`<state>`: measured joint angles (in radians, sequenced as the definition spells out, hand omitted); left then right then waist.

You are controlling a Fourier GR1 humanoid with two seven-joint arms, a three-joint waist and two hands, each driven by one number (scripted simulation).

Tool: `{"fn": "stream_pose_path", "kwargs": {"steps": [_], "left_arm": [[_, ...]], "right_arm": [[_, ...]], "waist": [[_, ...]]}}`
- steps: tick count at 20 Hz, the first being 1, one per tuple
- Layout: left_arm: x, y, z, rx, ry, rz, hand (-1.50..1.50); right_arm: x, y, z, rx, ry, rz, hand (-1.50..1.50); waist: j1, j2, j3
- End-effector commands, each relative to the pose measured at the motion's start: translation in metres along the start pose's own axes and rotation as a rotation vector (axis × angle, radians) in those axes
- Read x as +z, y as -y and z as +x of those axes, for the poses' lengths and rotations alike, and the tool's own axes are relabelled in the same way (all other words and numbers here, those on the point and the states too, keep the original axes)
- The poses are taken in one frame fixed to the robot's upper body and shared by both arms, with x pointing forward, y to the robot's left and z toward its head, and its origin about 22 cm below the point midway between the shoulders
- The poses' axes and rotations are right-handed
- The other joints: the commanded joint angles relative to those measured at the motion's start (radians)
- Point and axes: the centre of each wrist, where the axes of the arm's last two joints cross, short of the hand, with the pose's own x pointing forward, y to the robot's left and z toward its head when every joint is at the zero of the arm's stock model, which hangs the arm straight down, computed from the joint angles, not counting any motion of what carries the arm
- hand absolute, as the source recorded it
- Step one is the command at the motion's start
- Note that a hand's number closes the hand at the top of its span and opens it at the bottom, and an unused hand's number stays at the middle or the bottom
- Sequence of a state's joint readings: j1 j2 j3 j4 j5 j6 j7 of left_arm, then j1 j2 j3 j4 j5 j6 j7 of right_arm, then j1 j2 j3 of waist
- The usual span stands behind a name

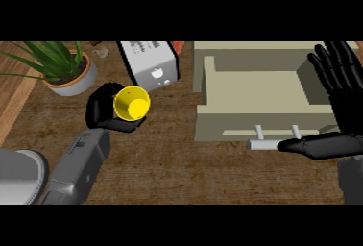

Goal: Pick up the cup, place it into the drawer and close the drawer

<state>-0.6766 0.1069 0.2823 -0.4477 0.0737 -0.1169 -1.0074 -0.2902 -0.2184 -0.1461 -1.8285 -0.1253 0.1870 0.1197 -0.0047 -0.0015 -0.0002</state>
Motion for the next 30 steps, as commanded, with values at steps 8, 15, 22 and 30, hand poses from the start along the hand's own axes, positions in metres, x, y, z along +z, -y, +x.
{"fn": "stream_pose_path", "kwargs": {"steps": [8,15,22,30], "left_arm": [[-0.112,0.116,0.079,0.06,0.08,-0.192,1.5],[-0.16,0.178,0.13,-0.017,0.05,-0.229,1.5],[-0.186,0.223,0.156,-0.106,-0.117,-0.194,1.5],[-0.177,0.23,0.13,-0.265,-0.226,-0.206,1.5]], "right_arm": [[0.012,0.0,0.001,0.008,-0.002,-0.03,-1.5],[0.001,0.003,0.0,0.028,0.018,-0.018,-1.5],[0.011,-0.001,-0.01,0.007,0.03,0.007,-1.5],[-0.014,-0.002,0.001,-0.005,0.04,0.049,-1.5]], "waist": [[0.009,-0.009,0.001],[-0.015,0.003,0.001],[-0.045,0.008,0.002],[-0.099,0.025,0.002]]}}
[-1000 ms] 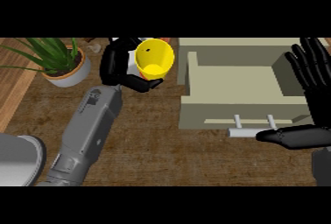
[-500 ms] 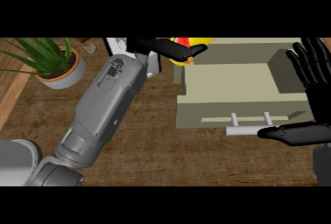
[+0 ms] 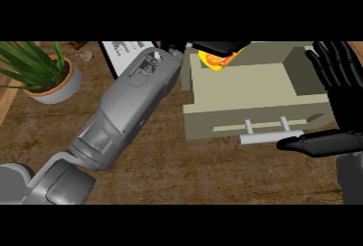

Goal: Pick up the cup, place it into the drawer and close the drawer

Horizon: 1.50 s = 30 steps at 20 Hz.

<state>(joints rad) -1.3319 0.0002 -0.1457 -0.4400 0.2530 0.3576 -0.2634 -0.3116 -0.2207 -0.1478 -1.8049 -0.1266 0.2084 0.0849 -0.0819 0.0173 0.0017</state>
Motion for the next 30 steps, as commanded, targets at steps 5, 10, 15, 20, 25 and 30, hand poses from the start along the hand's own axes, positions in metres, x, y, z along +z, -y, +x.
{"fn": "stream_pose_path", "kwargs": {"steps": [5,10,15,20,25,30], "left_arm": [[0.013,-0.002,-0.038,-0.116,-0.17,-0.121,1.5],[0.019,0.0,-0.046,-0.14,-0.177,-0.165,1.5],[0.023,0.002,-0.046,-0.042,-0.138,-0.117,-1.5],[0.026,0.002,-0.046,0.117,-0.086,-0.097,-1.5],[0.015,0.006,-0.024,0.233,0.022,-0.044,-1.5],[0.023,0.002,-0.04,0.24,0.028,0.038,-1.5]], "right_arm": [[-0.006,-0.004,0.001,-0.02,0.028,0.033,-1.5],[-0.016,-0.023,-0.003,-0.015,0.05,0.073,-1.5],[-0.027,-0.024,0.009,-0.074,0.084,0.156,-1.5],[-0.028,-0.052,0.01,-0.188,0.119,0.391,1.5],[-0.025,-0.063,0.0,-0.182,0.015,0.641,1.5],[-0.019,-0.051,0.005,0.098,-0.15,0.808,1.5]], "waist": [[-0.061,0.021,0.001],[-0.09,0.031,0.001],[-0.122,0.034,0.0],[-0.135,0.034,-0.001],[-0.092,0.023,-0.002],[-0.058,0.01,-0.002]]}}
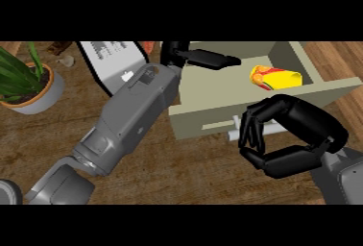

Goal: Pick up the cup, place it into the drawer and close the drawer

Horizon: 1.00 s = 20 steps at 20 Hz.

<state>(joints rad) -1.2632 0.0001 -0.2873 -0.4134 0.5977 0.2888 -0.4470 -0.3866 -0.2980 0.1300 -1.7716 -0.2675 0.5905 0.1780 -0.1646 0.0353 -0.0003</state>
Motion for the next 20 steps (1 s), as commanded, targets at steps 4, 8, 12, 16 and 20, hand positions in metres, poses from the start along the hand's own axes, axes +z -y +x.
{"fn": "stream_pose_path", "kwargs": {"steps": [4,8,12,16,20], "left_arm": [[-0.001,-0.003,-0.003,0.017,0.017,0.071,-1.5],[0.007,-0.006,-0.01,0.086,0.009,0.081,-1.5],[0.021,-0.016,-0.028,0.112,0.034,0.092,-1.5],[0.031,-0.028,-0.036,0.144,0.037,0.071,-1.5],[0.029,-0.072,-0.028,0.138,0.047,0.077,-1.5]], "right_arm": [[0.023,-0.001,-0.006,0.264,-0.244,0.065,-1.5],[0.009,-0.024,-0.032,0.377,-0.328,0.013,-1.5],[0.014,-0.045,-0.084,0.394,-0.442,0.017,-1.5],[0.009,-0.042,-0.127,0.397,-0.536,0.087,-1.5],[-0.004,-0.043,-0.163,0.436,-0.611,0.088,1.5]], "waist": [[0.072,-0.016,0.002],[0.125,-0.023,0.001],[0.158,-0.026,0.001],[0.202,-0.029,0.001],[0.24,-0.024,0.002]]}}
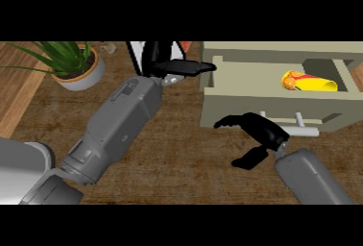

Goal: Pick up the cup, place it into the drawer and close the drawer

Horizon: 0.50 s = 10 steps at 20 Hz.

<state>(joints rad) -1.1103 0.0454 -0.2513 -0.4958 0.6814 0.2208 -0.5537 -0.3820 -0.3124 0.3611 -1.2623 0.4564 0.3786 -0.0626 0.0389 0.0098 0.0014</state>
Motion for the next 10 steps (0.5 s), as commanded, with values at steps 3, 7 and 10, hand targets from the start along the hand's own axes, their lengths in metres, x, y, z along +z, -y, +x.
{"fn": "stream_pose_path", "kwargs": {"steps": [3,7,10], "left_arm": [[0.013,-0.037,-0.003,0.011,0.022,0.014,-1.5],[0.011,-0.044,0.008,0.031,0.008,0.009,-1.5],[0.022,-0.061,0.002,0.039,0.002,-0.006,-1.5]], "right_arm": [[-0.037,0.001,-0.038,0.035,-0.049,-0.023,1.5],[-0.035,0.029,-0.059,-0.032,-0.014,-0.139,1.5],[-0.029,0.071,-0.063,-0.031,-0.017,-0.254,1.5]], "waist": [[0.028,0.003,0.001],[0.066,0.006,0.003],[0.088,0.015,0.004]]}}
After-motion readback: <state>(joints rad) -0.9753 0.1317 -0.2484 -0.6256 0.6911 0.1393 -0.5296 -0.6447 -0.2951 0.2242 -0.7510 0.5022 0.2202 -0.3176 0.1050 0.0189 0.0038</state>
